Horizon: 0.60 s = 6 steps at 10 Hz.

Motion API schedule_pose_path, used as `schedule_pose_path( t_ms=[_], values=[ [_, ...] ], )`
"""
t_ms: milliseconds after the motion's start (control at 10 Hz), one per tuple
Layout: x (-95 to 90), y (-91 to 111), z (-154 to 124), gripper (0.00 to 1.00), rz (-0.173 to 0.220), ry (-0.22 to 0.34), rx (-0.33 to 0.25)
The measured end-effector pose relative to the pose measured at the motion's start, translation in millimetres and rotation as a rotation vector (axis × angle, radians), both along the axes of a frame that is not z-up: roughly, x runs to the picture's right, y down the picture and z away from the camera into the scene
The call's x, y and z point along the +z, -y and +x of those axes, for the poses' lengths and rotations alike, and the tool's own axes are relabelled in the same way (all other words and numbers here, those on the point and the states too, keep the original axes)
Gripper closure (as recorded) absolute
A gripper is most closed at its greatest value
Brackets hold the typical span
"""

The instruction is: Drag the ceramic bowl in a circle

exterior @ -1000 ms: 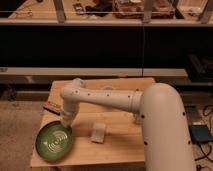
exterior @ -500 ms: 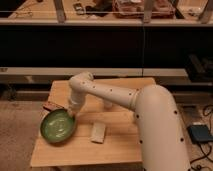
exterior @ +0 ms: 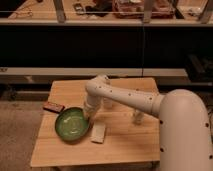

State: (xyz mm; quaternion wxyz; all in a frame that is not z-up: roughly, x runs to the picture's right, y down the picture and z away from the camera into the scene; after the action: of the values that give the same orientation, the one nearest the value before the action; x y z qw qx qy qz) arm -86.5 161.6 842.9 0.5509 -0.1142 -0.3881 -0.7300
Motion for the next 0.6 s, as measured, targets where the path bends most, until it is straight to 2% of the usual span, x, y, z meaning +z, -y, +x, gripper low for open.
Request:
schedule_pose_path(
  t_ms=[300,500,600],
  values=[
    [-31.4,-20.1,31.6,1.00,0.021,-0.030,-0.070],
    [-44.4,-28.8,28.2,1.00,0.045,-0.011,-0.122],
    [-50.8,-35.8,16.8,1.00,0.054,0.015,-0.150]
  ],
)
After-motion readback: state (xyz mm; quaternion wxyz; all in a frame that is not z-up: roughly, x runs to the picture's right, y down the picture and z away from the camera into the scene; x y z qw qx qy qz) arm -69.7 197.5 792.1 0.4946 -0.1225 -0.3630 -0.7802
